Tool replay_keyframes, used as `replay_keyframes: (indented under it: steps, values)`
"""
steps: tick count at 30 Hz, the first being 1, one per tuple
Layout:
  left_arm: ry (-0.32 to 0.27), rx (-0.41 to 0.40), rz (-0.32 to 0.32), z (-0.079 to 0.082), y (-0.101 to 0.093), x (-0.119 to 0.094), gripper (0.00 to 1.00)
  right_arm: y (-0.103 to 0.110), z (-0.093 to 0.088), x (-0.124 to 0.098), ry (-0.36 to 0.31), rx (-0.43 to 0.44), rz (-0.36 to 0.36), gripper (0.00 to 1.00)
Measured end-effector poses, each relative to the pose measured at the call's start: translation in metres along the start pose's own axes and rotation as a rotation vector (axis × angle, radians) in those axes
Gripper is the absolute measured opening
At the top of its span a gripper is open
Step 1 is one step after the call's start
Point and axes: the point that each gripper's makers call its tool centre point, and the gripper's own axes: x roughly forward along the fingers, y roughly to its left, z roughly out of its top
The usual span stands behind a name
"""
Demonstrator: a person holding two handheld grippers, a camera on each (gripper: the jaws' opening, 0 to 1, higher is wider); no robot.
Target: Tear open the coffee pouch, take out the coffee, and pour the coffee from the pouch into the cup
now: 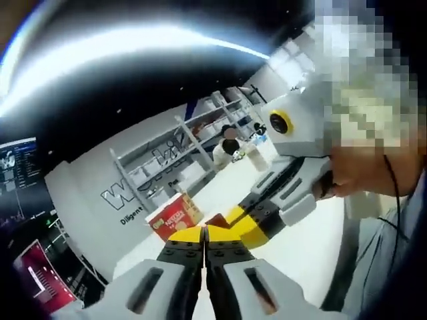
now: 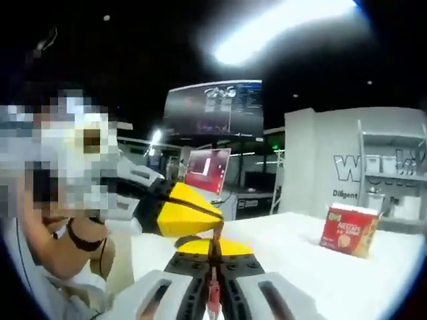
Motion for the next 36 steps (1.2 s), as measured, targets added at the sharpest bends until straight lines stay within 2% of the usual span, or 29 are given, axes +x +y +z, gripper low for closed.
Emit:
replay_keyframes:
  steps: [2, 4, 5, 12, 19, 27, 31, 34, 36]
  values:
    - [0.002, 0.012, -0.012, 0.0, -0.003, 0.0, 0.02, 0.004, 0.003, 0.0, 0.021, -0.038, 0.023, 0.06]
    - [0.009, 0.018, -0.028, 0.0, -0.006, -0.001, 0.02, 0.01, -0.003, -0.003, 0.083, -0.038, 0.073, 0.11]
    - [0.009, 0.013, -0.057, -0.001, -0.009, -0.002, 0.02, 0.009, -0.004, -0.004, 0.102, -0.035, 0.075, 0.12]
    - [-0.002, -0.006, -0.153, 0.004, -0.026, -0.006, 0.02, 0.012, -0.003, -0.018, 0.202, -0.009, 0.135, 0.11]
    - [0.003, -0.003, -0.196, 0.006, -0.035, -0.007, 0.02, 0.016, -0.008, -0.024, 0.264, -0.029, 0.157, 0.08]
    - [-0.005, -0.001, -0.199, 0.01, -0.036, -0.01, 0.02, 0.017, -0.013, -0.024, 0.292, -0.023, 0.168, 0.05]
    - [-0.008, -0.001, -0.187, 0.011, -0.035, -0.01, 0.02, 0.014, -0.011, -0.023, 0.275, -0.035, 0.145, 0.02]
    - [-0.019, -0.023, -0.134, 0.014, -0.026, -0.009, 0.02, 0.009, -0.004, -0.018, 0.229, -0.031, 0.097, 0.01]
    - [0.0, -0.022, -0.076, 0.013, -0.019, -0.008, 0.02, 0.005, -0.001, -0.012, 0.201, -0.054, 0.043, 0.0]
